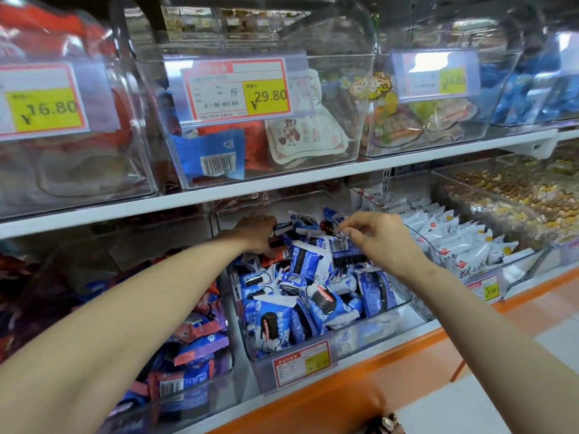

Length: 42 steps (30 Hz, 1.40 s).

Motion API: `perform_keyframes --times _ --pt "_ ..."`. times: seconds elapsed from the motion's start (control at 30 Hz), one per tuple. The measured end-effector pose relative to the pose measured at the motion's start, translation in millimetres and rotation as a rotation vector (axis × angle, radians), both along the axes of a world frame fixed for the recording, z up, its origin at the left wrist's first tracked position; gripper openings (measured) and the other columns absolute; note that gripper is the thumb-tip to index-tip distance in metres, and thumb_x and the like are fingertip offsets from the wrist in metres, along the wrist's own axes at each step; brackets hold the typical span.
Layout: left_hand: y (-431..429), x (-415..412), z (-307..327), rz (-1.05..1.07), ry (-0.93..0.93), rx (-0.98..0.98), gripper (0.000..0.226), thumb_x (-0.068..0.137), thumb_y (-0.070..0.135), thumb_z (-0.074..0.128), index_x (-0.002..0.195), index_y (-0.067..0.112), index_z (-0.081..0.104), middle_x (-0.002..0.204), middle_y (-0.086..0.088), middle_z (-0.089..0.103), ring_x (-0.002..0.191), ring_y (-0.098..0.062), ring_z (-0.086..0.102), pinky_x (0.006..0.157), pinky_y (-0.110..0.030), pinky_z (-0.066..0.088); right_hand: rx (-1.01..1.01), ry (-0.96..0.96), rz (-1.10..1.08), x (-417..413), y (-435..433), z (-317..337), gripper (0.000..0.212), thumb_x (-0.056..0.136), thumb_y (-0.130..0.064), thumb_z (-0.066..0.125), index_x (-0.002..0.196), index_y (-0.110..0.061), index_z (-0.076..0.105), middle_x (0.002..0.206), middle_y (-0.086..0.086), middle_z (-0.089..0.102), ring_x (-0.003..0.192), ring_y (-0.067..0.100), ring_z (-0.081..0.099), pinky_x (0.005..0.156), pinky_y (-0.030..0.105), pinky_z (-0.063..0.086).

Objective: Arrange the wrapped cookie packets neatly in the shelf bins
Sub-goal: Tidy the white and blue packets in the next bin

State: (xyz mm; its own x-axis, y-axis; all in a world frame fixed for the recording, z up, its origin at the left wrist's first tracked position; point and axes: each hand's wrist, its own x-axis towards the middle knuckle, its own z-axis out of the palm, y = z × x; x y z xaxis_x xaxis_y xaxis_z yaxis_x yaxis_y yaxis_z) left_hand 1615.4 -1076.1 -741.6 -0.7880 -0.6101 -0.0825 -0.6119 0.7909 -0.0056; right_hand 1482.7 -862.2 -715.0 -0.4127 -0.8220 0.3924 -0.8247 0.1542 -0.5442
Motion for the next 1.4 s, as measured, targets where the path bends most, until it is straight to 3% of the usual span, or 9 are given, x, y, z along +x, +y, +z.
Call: perform_keyframes --times 0.23,0.57,0.8,0.9,1.0,1.07,1.2,1.3,1.4 --pt "-3.5 -7.1 -10.6 0.064 -0.068 0.043 0.104 0.066 0.046 0.079 0.144 0.015 0.016 0.142 -0.017 0.032 0.132 -0.036 0.026 0.103 -0.041 0.030 0.022 -0.011 -0.019 -9.8 1.0 -5.9 0.014 0.092 -0.018 0.058 0.096 -0.018 0.072 0.092 0.003 0.072 0.082 0.016 0.064 0.081 0.036 0.053" --pt "6.7 11.4 7.9 0.017 0.047 -0.091 0.094 0.072 0.036 0.073 0.146 0.020 0.018 0.147 -0.012 0.032 0.137 -0.030 0.023 0.112 -0.043 0.013 0.048 0.022 -0.015 -8.1 -0.1 -4.8 0.014 0.092 -0.020 0.058 0.097 -0.019 0.072 0.093 0.001 0.072 0.084 0.014 0.063 0.079 0.035 0.053" --pt "44.9 72.0 47.4 0.071 0.279 -0.080 0.052 0.075 0.035 0.069 0.121 0.025 0.046 0.119 0.001 0.047 0.119 -0.020 0.040 0.099 -0.034 0.030 0.057 0.030 0.024 4.0 -6.4 -2.9 0.016 0.092 -0.019 0.057 0.098 -0.018 0.071 0.091 0.003 0.071 0.083 0.017 0.063 0.078 0.031 0.051" --pt "61.3 109.8 47.6 0.178 0.456 0.142 0.045 0.074 0.034 0.070 0.112 0.023 0.048 0.104 -0.003 0.053 0.098 -0.020 0.051 0.083 -0.031 0.043 0.084 0.078 0.018 3.1 -11.2 -5.1 0.017 0.092 -0.019 0.057 0.101 -0.019 0.071 0.097 0.003 0.071 0.089 0.018 0.063 0.082 0.036 0.052" --pt "78.4 146.6 45.2 0.292 0.526 0.237 0.055 0.052 0.059 0.058 0.099 0.033 0.049 0.097 -0.004 0.065 0.091 -0.023 0.062 0.081 -0.037 0.050 0.093 0.127 -0.046 -8.6 -13.6 -7.1 0.018 0.091 -0.017 0.058 0.104 -0.017 0.071 0.103 0.004 0.071 0.095 0.021 0.062 0.084 0.037 0.051" --pt "85.9 160.9 39.8 0.344 0.543 0.195 0.064 0.053 0.059 0.060 0.109 0.028 0.053 0.098 -0.002 0.066 0.089 -0.022 0.062 0.077 -0.033 0.049 0.076 0.157 -0.098 -16.6 -15.9 -6.0 0.019 0.091 -0.017 0.057 0.105 -0.017 0.070 0.104 0.007 0.071 0.099 0.025 0.062 0.085 0.040 0.052" --pt "94.5 171.3 29.6 0.377 0.657 0.124 0.050 0.070 0.030 0.076 0.115 0.020 0.055 0.091 0.002 0.058 0.080 -0.017 0.053 0.067 -0.028 0.037 0.159 0.359 -0.147 -25.1 -31.0 -1.7 0.026 0.091 -0.020 0.054 0.114 -0.021 0.066 0.104 0.009 0.070 0.096 0.028 0.063 0.082 0.039 0.053" --pt "95.5 172.9 22.0 0.307 0.661 0.026 0.049 0.070 0.028 0.075 0.115 0.020 0.056 0.099 0.000 0.061 0.087 -0.020 0.053 0.071 -0.029 0.037 0.424 0.583 -0.206 -26.6 -49.1 -1.5 0.034 0.095 -0.041 0.046 0.118 -0.021 0.061 0.110 0.010 0.062 0.098 0.026 0.061 0.080 0.035 0.052" --pt "100.1 172.1 19.9 0.246 0.633 -0.042 0.048 0.075 0.030 0.071 0.118 0.021 0.052 0.106 0.001 0.056 0.094 -0.017 0.046 0.074 -0.027 0.031 0.518 0.711 -0.266 -25.0 -68.4 -7.2 0.052 0.090 -0.061 0.043 0.109 -0.017 0.064 0.130 0.012 0.049 0.114 0.028 0.050 0.094 0.036 0.041"
